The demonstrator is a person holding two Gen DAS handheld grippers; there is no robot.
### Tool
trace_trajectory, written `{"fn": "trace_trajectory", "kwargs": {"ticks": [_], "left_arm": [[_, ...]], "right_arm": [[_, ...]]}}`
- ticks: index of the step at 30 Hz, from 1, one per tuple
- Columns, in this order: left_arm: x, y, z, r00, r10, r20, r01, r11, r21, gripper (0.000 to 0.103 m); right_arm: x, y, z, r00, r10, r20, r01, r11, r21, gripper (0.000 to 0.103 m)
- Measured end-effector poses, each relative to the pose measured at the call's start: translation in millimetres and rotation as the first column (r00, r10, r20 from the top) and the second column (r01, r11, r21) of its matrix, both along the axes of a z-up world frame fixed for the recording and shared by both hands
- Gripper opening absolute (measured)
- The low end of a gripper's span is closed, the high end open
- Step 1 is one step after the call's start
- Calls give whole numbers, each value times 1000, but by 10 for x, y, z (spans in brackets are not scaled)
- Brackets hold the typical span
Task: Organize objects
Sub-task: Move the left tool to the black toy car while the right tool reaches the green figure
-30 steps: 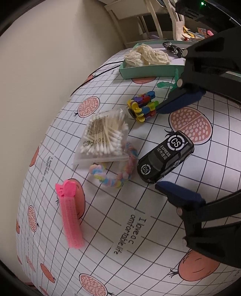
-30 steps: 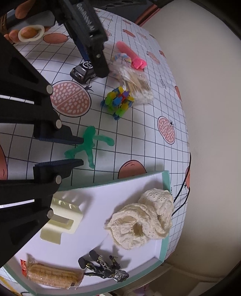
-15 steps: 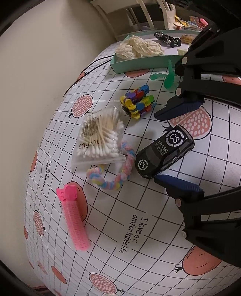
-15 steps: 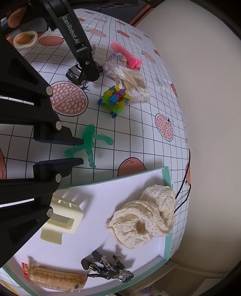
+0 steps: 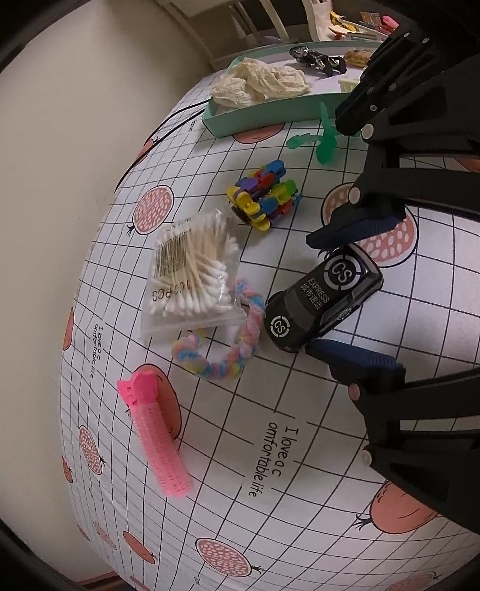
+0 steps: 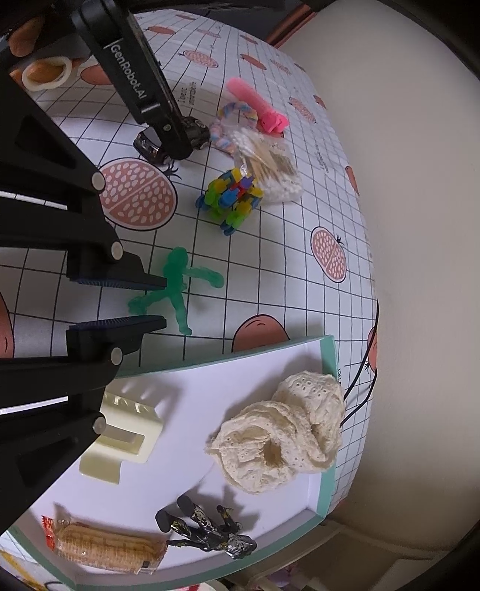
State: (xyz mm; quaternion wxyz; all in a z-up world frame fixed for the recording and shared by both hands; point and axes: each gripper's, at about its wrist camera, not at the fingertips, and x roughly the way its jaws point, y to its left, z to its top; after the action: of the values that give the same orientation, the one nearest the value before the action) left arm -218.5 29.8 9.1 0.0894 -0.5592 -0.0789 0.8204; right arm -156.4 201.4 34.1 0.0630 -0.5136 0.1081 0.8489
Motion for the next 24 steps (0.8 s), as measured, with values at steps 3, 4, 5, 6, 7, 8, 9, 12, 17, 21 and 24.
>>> {"fn": "trace_trajectory", "kwargs": {"ticks": [3,4,5,6,7,8,9,12,17,21,24], "left_arm": [[-8,-4,-2,1000,4,2,-4,1000,4,51],[-7,-3,-2,1000,3,2,-3,1000,3,51],[-1,-5,7,1000,2,2,-2,1000,2,51],[1,-3,6,1000,4,2,-4,1000,4,51],[2,-8,7,1000,5,3,-5,1000,6,51],[-1,2,1,1000,5,2,-5,1000,5,51],[-2,-2,0,1000,3,2,-3,1000,3,51],[2,-12,1,1000,3,2,-3,1000,4,51],[7,-24,1,1000,2,3,-2,1000,5,51],[-1,-26,-1,1000,2,2,-2,1000,5,51],[-3,-24,-1,1000,2,2,-2,1000,5,51]], "right_arm": [[5,7,2,1000,0,2,0,1000,5,16],[10,7,2,1000,0,2,0,1000,5,16],[11,10,2,1000,0,2,0,1000,5,16],[9,12,2,1000,1,1,-1,1000,6,16],[8,16,-1,1000,1,2,-1,1000,5,16],[8,16,-3,1000,0,4,0,1000,4,16],[5,17,-1,1000,-2,4,2,1000,3,16],[11,25,1,1000,-4,5,4,1000,4,18],[9,17,5,1000,-3,11,3,1000,10,18],[1,-4,41,1000,8,9,-8,1000,24,18],[-2,-21,63,1000,13,2,-13,999,33,18]]}}
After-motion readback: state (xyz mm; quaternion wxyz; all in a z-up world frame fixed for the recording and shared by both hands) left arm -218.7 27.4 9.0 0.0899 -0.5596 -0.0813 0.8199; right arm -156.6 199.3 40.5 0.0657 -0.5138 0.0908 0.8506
